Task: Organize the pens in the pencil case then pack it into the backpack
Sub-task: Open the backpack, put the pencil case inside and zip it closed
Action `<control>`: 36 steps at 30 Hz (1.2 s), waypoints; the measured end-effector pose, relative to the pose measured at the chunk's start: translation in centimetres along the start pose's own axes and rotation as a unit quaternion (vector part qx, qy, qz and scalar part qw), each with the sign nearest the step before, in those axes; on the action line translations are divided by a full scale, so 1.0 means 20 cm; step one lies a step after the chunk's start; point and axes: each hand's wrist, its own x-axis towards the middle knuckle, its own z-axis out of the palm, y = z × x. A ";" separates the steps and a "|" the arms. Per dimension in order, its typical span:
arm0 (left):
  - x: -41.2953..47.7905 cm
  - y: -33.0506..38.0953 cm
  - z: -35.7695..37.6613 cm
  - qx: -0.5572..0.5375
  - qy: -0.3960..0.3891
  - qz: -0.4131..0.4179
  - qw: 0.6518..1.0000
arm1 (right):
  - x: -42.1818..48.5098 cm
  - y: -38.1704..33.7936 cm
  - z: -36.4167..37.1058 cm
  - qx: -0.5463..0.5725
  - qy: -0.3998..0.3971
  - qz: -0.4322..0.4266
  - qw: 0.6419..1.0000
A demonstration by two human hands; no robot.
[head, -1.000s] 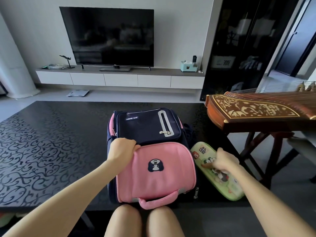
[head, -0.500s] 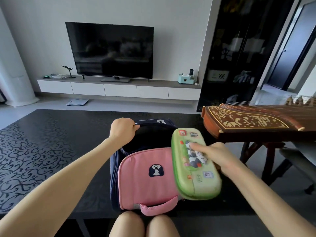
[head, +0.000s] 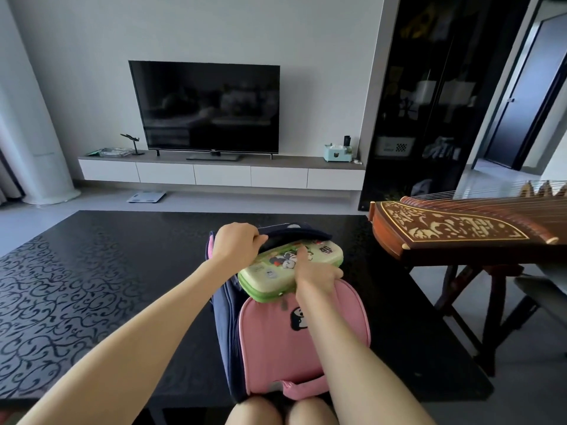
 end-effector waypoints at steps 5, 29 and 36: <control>-0.03 -0.10 0.03 -0.036 -0.013 -0.003 0.999 | -0.09 0.07 -0.08 0.065 -0.162 -0.091 0.980; -0.09 -0.18 0.03 0.028 -0.032 0.153 0.987 | 0.27 0.12 -0.12 -0.426 0.073 -0.707 0.559; -0.09 -0.13 0.17 -0.071 -0.127 0.111 0.983 | 0.55 0.06 -0.06 -0.582 -0.019 -0.584 0.565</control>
